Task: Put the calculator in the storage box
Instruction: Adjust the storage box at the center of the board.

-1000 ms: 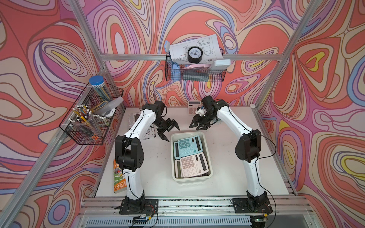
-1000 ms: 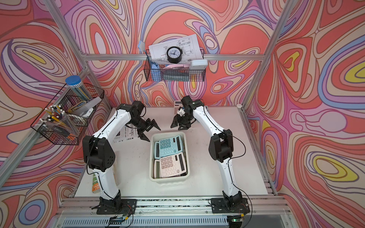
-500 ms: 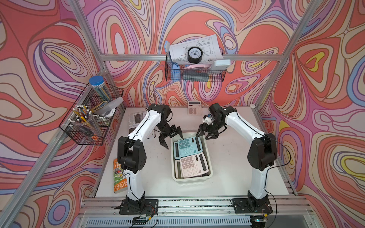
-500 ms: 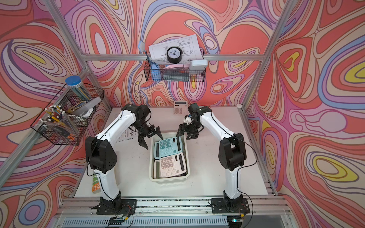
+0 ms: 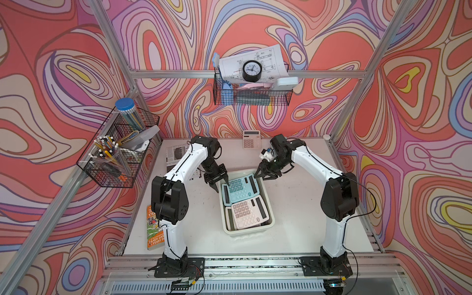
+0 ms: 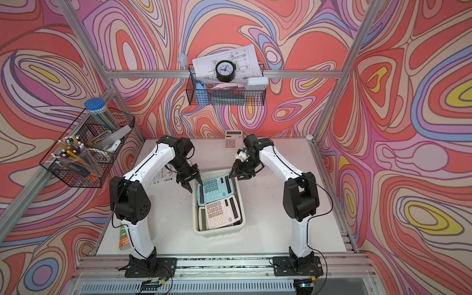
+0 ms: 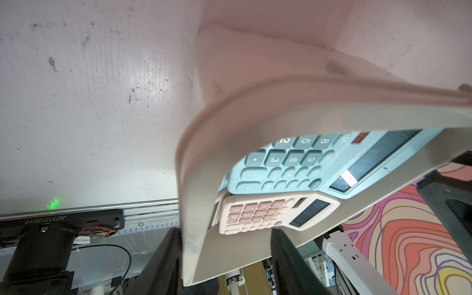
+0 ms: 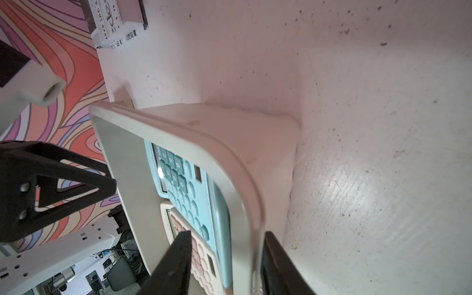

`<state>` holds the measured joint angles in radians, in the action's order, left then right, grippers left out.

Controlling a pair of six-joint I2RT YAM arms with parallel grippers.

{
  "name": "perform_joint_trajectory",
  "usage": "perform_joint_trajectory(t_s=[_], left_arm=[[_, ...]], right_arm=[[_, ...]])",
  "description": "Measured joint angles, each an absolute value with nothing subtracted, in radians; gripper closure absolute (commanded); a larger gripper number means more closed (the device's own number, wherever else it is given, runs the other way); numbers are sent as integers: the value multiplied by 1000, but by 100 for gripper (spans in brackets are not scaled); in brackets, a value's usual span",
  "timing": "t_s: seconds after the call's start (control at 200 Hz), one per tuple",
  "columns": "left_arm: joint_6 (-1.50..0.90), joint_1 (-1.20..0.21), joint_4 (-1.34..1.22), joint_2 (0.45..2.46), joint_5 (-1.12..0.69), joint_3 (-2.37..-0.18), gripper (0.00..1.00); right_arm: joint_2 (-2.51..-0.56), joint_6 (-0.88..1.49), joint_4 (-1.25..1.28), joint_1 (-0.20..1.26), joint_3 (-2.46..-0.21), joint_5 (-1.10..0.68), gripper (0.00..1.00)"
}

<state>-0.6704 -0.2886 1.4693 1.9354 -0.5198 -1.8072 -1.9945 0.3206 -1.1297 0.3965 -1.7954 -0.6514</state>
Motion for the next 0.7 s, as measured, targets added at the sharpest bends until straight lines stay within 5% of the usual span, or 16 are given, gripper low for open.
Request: perform_joint_trajectory(t_s=[0.225,0.326,0.386,0.701], left_arm=[[-669,-219,1461,1940,-525,-1871,67],[-662,-212,1443,1947,-537,-1901,66],[-661,-208,1441,1951,-538,-1908,60],[-659,-172,1456,1995,-503,-2063,14]], right_arm=[[-2052,323,-1124,410,-1873,-667,60],[-2068,328,-1114,421,-1905,-688,52],[-2067,344,-1102,420,-1910,-695,45],[-2011,527,-943,251,-1855,-595,43]])
